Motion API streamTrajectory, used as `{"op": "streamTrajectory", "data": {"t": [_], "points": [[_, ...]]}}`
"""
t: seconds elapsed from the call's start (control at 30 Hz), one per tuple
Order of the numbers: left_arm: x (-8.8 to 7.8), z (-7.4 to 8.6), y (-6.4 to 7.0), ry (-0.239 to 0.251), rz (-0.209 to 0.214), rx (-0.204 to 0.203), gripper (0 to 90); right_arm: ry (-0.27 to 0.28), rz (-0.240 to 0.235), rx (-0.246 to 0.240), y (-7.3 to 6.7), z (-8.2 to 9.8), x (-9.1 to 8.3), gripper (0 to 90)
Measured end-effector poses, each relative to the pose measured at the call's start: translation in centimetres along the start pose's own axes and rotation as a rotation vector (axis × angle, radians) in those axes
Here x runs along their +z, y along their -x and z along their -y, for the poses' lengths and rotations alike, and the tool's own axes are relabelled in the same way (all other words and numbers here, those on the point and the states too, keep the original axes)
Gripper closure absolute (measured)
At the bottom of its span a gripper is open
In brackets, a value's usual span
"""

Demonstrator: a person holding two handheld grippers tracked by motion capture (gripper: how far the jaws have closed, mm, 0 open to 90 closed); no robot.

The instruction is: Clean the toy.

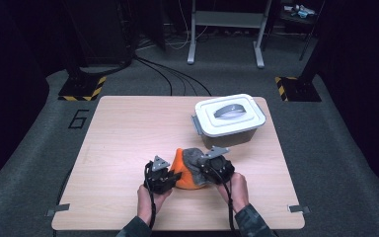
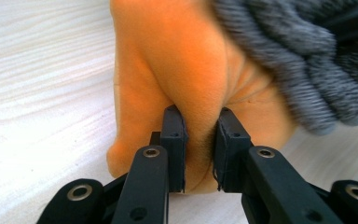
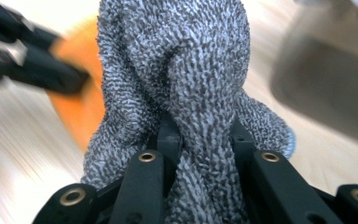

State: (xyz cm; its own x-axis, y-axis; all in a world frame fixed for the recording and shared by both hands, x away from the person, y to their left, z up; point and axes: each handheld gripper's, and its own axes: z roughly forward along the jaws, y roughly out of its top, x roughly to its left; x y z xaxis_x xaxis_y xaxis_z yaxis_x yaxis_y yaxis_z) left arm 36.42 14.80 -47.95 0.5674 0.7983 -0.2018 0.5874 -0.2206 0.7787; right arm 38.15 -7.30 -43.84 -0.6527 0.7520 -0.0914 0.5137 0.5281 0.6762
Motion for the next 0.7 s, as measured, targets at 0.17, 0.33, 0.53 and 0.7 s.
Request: {"op": "streamTrajectory", "data": {"t": [0.17, 0.33, 0.53, 0.7], "points": [[0.1, -0.2, -0.1, 0.013, 0.002, 0.034, 63.4, -0.023, 0.008, 0.053, 1.0, 1.8, 0.8, 73.5], [0.0, -0.6, -0.9, -0.020, 0.035, 0.088, 42.4, -0.022, 0.019, 0.053, 0.8, 1.6, 1.1, 73.5], [1.0, -0.5, -0.2, -0.033, -0.006, 0.081, 68.7, -0.016, 0.013, 0.053, 1.2, 1.1, 0.7, 73.4], [1.1, -0.5, -0.3, -0.034, -0.023, 0.079, 69.2, 0.041, 0.000, -0.010, -0.8, -2.1, -1.0, 73.3]]}}
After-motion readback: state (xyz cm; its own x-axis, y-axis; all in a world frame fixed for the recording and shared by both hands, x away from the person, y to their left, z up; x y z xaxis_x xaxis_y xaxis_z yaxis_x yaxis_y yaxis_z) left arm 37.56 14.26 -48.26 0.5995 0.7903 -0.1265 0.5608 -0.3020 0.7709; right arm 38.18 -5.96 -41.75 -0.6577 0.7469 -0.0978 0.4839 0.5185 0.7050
